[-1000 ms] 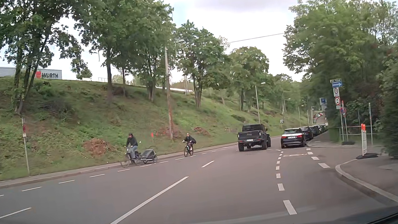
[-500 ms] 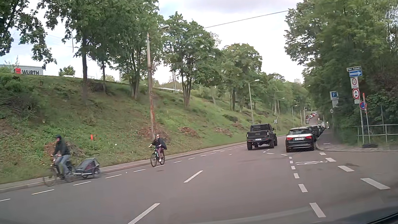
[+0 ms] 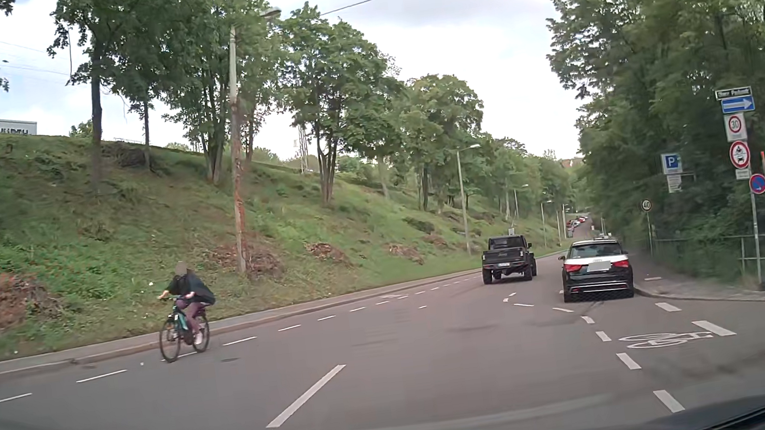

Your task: Follow the waypoints while adhering to traffic rules and regulations

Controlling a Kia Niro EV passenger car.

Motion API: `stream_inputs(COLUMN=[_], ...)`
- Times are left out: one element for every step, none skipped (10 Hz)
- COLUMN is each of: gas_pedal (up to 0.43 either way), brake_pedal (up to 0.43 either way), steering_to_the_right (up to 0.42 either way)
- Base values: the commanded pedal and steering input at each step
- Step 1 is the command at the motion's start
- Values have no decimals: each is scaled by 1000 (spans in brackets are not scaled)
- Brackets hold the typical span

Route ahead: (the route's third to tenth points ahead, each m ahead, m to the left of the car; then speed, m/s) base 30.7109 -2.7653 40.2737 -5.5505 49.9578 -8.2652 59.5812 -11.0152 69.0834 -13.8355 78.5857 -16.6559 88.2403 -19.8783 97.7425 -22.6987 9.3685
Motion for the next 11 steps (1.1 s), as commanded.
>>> stream_inputs(gas_pedal=[47,39,28,28,8,0,0,0,0,0,0], brake_pedal=[0,0,0,0,0,0,0,0,0,0,0], steering_to_the_right=[46,49,49,49,50,51,53,57,57,58,58])
